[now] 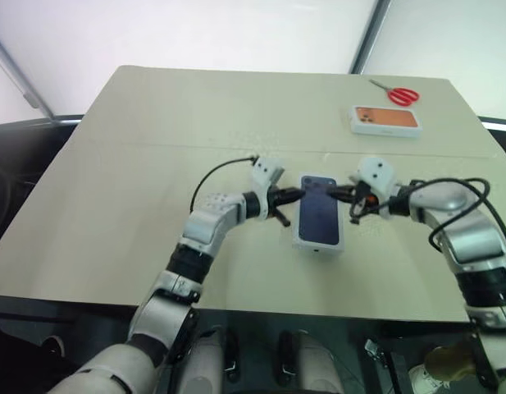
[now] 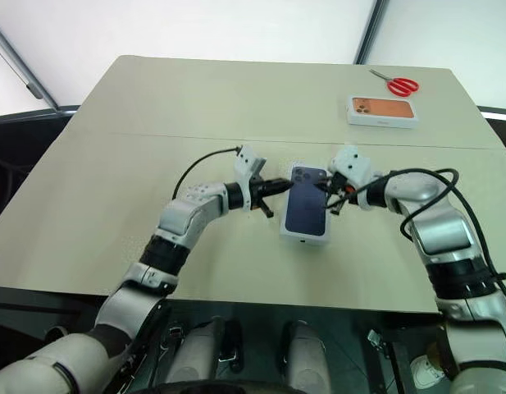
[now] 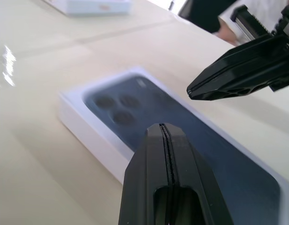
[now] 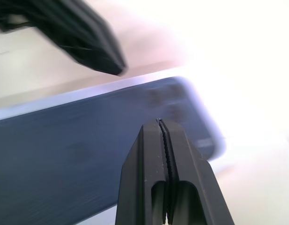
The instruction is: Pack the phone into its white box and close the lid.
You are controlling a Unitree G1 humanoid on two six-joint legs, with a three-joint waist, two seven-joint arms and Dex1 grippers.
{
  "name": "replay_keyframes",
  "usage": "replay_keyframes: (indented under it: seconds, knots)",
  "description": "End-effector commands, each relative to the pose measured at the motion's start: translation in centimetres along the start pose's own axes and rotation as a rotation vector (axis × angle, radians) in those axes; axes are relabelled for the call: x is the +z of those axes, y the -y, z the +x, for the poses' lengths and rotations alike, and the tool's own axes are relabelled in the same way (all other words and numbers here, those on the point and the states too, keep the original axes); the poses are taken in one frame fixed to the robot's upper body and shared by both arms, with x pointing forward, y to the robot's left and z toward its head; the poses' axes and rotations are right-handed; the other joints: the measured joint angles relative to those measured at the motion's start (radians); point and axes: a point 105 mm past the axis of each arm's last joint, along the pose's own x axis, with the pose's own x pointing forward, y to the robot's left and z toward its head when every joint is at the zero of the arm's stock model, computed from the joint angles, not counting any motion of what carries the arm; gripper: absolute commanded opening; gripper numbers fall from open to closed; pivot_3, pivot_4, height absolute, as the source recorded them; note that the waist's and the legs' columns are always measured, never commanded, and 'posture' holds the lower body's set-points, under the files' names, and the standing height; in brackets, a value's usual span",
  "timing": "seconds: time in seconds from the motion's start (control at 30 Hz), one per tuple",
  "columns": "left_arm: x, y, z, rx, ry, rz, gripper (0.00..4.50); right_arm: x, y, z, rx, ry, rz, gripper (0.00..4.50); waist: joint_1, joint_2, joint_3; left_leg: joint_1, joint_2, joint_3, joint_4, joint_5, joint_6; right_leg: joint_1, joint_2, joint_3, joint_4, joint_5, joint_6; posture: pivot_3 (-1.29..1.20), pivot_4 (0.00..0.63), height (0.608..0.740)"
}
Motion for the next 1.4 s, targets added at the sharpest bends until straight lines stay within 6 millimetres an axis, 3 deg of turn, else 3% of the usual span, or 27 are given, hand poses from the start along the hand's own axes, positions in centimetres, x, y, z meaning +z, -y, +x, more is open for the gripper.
replay_keyframes:
  seconds: [0.03,0.13,0.27,0.5,0.7,0.83,0.93,1.03,1.17,1.27,1.4]
  knots:
    - [0.9,-0.6,1.2,0.035,0.04,0.029,0.0,0.1,2.1,0.8,-0.135,0.007,-0.048,0.04,-0.001,0.0,0.0,0.0,0.0,0.001,0.0,0.0,0.0,0.0,0.0,0.0,0.0,0.0,0.0,0.0,0.15,0.738]
    - [-0.4,-0.6,2.3,0.037,-0.025,0.061,0.0,-1.8,2.4,1.9,-0.175,-0.071,-0.031,0.04,-0.003,0.0,0.0,0.0,0.0,0.001,0.0,0.0,0.0,-0.001,0.001,-0.001,0.001,0.0,0.0,0.0,0.15,0.738]
    - [-4.1,-0.2,2.7,0.009,-0.18,0.165,0.0,-5.0,-0.8,2.6,-0.021,-0.2,-0.05,0.04,-0.002,0.0,-0.001,0.0,0.0,0.002,0.0,0.0,0.0,-0.001,0.001,-0.001,0.001,0.0,0.0,0.0,0.15,0.738]
    - [-3.4,-1.0,1.6,0.009,-0.095,0.114,0.0,-3.1,-1.2,1.7,0.002,-0.096,0.005,0.04,-0.008,0.0,-0.005,0.002,0.001,0.0,0.0,0.0,0.0,0.0,0.0,-0.001,0.001,0.0,0.0,0.0,0.15,0.738]
    - [-3.0,1.3,-0.1,-0.152,-0.067,0.102,0.0,-2.4,-5.4,-1.2,0.265,-0.073,0.04,0.04,-0.009,0.001,-0.005,0.001,0.001,0.0,-0.001,0.0,0.0,0.0,0.0,0.0,0.001,0.0,0.0,0.0,0.15,0.738]
    - [-2.1,-0.1,-1.7,-0.091,-0.043,0.103,0.0,-1.7,-3.8,-1.3,0.192,-0.028,0.101,0.04,-0.008,0.001,-0.005,0.001,0.001,0.0,-0.001,0.0,0.0,0.0,-0.001,0.0,0.001,0.0,0.0,0.0,0.15,0.738]
    - [0.2,-3.1,-4.2,0.026,0.001,0.15,0.82,0.4,-1.7,-1.4,0.119,0.088,0.175,0.85,-0.01,0.001,-0.004,0.001,0.001,0.0,-0.001,0.0,0.0,-0.001,-0.001,0.0,0.001,0.0,0.0,0.0,0.15,0.738]
    - [2.7,-5.4,-7.5,0.093,0.055,0.15,2.39,1.2,-0.9,-1.4,0.088,0.133,0.167,2.45,-0.018,0.001,-0.004,0.0,0.001,0.0,-0.001,0.0,-0.001,-0.003,-0.001,0.001,0.003,0.0,0.0,0.0,0.15,0.738]
    - [3.7,-6.7,-11.8,0.124,0.051,0.244,4.42,1.6,-0.8,-1.4,0.109,0.157,0.142,4.49,-0.022,0.002,-0.004,0.0,0.001,0.0,-0.001,0.0,-0.001,-0.002,0.0,0.0,0.003,0.0,0.0,0.0,0.15,0.738]
    - [4.1,-7.0,-15.1,0.13,0.058,0.268,4.47,1.8,-0.6,-1.7,0.129,0.166,0.114,4.5,-0.024,0.002,-0.004,0.0,0.0,0.001,-0.001,0.0,-0.001,-0.002,0.0,0.0,0.003,0.0,0.0,0.0,0.15,0.738]
    - [2.4,-7.3,-18.8,0.169,-0.023,0.287,4.47,1.5,-0.4,-3.3,0.177,0.181,0.122,4.5,-0.025,0.002,-0.003,0.0,0.001,0.001,-0.002,0.0,-0.001,-0.003,0.0,0.0,0.003,0.0,0.0,0.0,0.15,0.738]
